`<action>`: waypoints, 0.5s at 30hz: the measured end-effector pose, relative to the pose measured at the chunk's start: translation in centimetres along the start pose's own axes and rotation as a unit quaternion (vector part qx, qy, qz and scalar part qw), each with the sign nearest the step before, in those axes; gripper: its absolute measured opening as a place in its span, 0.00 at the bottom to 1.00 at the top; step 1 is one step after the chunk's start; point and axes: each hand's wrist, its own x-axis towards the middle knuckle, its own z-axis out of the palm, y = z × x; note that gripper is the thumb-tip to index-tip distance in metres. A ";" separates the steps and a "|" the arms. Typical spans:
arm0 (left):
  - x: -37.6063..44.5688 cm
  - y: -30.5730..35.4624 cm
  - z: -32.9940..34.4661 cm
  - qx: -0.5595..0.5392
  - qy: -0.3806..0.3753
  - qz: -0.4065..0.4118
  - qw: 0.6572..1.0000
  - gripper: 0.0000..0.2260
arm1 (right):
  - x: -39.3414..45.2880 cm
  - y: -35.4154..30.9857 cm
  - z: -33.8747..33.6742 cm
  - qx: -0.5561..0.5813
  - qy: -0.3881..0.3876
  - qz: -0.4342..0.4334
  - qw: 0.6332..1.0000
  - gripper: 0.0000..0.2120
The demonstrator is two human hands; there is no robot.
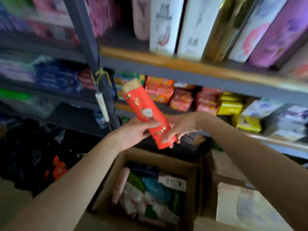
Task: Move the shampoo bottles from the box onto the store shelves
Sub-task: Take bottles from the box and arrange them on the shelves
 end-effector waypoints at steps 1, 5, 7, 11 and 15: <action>-0.2 2.6 1.7 0.051 0.002 0.043 0.998 0.14 | -2.3 -1.3 -1.0 -0.022 0.058 -0.005 0.998 0.07; -1.1 12.3 10.9 0.177 0.034 0.218 0.959 0.11 | -11.0 -5.5 -3.8 -0.117 0.386 -0.083 0.911 0.24; -1.7 16.5 16.3 0.194 0.044 0.294 0.935 0.12 | -15.6 -7.6 -4.4 -0.151 0.581 -0.134 0.789 0.29; -3.0 22.8 25.9 0.258 0.010 0.422 0.869 0.13 | -24.2 -10.4 -6.1 -0.134 0.764 -0.214 0.594 0.33; -4.3 26.1 30.7 0.381 -0.007 0.493 0.782 0.13 | -29.7 -10.5 -8.1 -0.131 0.788 -0.256 0.544 0.26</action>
